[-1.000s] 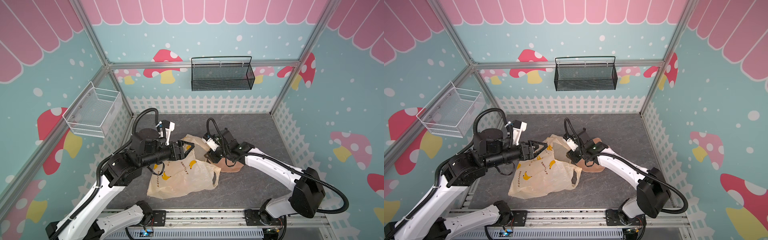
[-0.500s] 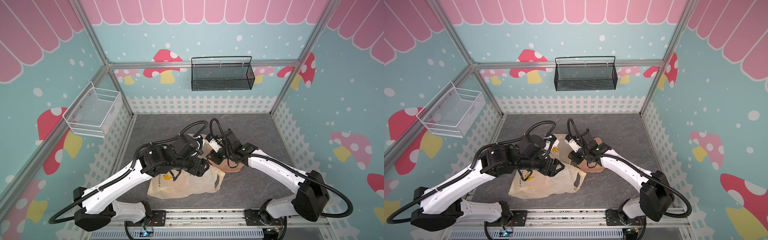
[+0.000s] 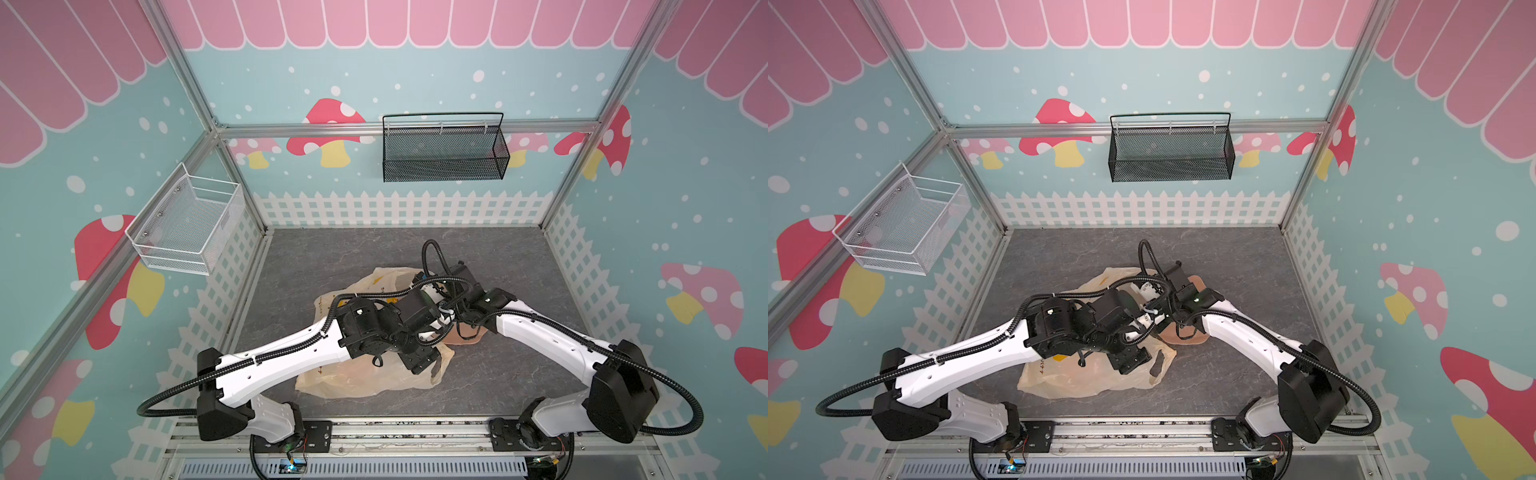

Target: Place the fruits into the plastic bag

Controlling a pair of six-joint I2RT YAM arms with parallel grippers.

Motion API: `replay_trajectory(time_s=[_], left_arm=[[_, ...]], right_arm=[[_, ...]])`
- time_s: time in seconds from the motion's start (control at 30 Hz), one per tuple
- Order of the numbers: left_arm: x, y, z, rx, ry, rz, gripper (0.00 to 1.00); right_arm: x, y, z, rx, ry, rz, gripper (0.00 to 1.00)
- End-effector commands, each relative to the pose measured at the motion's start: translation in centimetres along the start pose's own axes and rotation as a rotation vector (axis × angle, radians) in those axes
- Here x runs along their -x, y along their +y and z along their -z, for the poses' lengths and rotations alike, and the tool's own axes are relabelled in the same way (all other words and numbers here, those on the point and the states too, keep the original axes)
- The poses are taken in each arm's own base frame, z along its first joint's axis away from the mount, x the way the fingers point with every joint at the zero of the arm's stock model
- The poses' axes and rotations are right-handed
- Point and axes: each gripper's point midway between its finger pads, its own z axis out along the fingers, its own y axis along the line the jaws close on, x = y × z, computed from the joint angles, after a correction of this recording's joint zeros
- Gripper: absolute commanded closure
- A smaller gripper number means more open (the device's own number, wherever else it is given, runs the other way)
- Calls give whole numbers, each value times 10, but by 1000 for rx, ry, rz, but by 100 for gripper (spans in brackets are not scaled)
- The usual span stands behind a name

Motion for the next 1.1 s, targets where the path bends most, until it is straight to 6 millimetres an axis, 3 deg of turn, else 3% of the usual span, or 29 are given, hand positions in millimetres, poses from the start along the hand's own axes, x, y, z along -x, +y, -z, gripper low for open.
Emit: replay_trajectory(time_s=[0.0,0.27,0.73,0.83,1.07], left_arm=[[-3,-8,-10,10,12,-128,21],[-11,-23,-35,69,19,-201,19],[-31,-14,-82,308,53,-269,22],[-40,-19,-97,288,60,-273,35],[-51,-30,-116,227,71,-268,80]], right_arm=[[2,2,6,26,-20,-12,69],[2,-1,5,34,-18,-28,69],[2,-5,2,44,-16,-51,69],[3,-6,1,44,-20,-57,69],[3,-9,1,42,-22,-69,70]])
